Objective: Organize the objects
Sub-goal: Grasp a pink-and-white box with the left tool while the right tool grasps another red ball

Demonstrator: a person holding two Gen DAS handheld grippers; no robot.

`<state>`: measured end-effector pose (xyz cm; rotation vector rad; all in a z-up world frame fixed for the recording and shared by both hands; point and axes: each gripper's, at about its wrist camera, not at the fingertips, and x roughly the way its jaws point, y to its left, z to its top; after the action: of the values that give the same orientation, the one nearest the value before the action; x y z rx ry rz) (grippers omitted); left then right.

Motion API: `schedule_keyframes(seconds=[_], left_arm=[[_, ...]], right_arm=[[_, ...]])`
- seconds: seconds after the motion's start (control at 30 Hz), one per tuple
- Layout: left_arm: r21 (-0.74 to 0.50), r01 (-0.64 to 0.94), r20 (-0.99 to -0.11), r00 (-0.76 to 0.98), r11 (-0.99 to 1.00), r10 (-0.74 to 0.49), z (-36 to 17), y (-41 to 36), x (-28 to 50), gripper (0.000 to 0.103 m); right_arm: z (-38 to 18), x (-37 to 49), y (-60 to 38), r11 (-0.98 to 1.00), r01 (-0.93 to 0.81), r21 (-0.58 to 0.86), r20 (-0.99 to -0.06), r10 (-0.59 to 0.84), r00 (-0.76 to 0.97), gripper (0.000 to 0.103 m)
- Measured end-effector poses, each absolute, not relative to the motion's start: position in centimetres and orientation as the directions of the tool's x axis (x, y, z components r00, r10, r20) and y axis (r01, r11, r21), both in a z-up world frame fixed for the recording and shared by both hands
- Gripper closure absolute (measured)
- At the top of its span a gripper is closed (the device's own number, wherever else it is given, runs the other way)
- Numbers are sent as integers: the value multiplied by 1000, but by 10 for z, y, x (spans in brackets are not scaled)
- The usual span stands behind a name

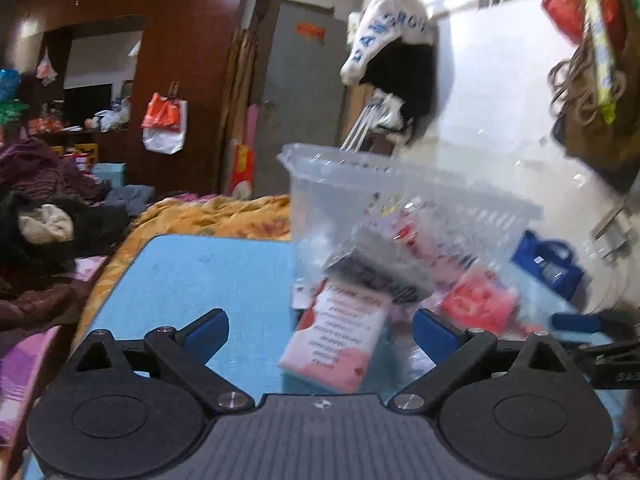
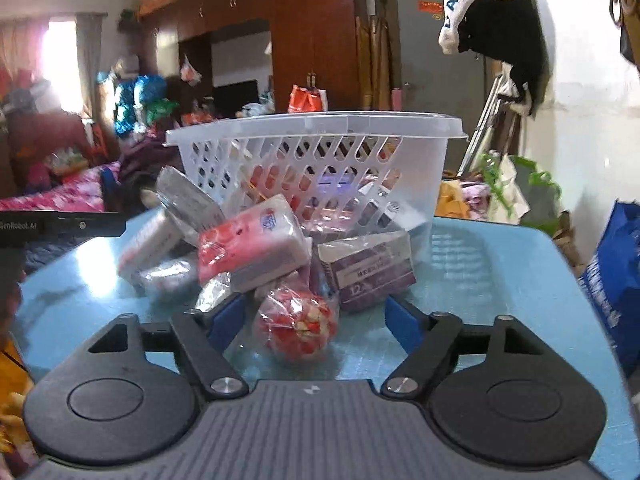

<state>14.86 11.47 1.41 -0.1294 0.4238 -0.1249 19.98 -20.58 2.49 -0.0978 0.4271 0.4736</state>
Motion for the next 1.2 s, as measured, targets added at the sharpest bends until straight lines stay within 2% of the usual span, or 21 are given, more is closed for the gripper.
schedule_keyframes(seconds=[0.23,0.37,0.4,0.47,0.5,0.53,0.73,0.9,1.0,1.17,1.2], left_arm=[[-48,129,-482,865,990,-136,15,115,176,3],[-107,165,-514,835,980,-197,9,119,188,5],[-125,177,-518,827,976,-216,8,120,189,10],[-140,193,-529,815,971,-238,6,118,190,28],[-130,185,-538,812,974,-226,5,117,190,40],[-115,177,-545,811,977,-211,4,115,190,47],[-85,197,-505,836,977,-213,5,111,180,52],[-118,235,-391,882,965,-263,10,114,163,54],[-115,252,-332,902,961,-277,10,112,155,65],[-140,258,-323,901,956,-291,9,114,157,66],[-142,258,-327,899,956,-291,9,114,158,70]], right_arm=[[24,209,-209,875,-481,59,-454,453,767,30],[23,208,-209,864,-501,59,-449,471,759,39],[23,207,-209,861,-504,62,-446,476,758,40],[23,207,-210,857,-510,66,-443,484,755,45],[23,206,-209,855,-514,67,-441,487,753,46],[23,206,-209,854,-517,66,-440,490,753,47],[23,203,-209,860,-508,58,-426,481,766,53],[24,199,-214,862,-503,63,-384,486,785,53],[25,195,-216,866,-496,58,-346,484,804,54],[25,192,-216,871,-490,46,-322,477,818,54],[24,192,-216,870,-490,47,-321,478,818,54]])
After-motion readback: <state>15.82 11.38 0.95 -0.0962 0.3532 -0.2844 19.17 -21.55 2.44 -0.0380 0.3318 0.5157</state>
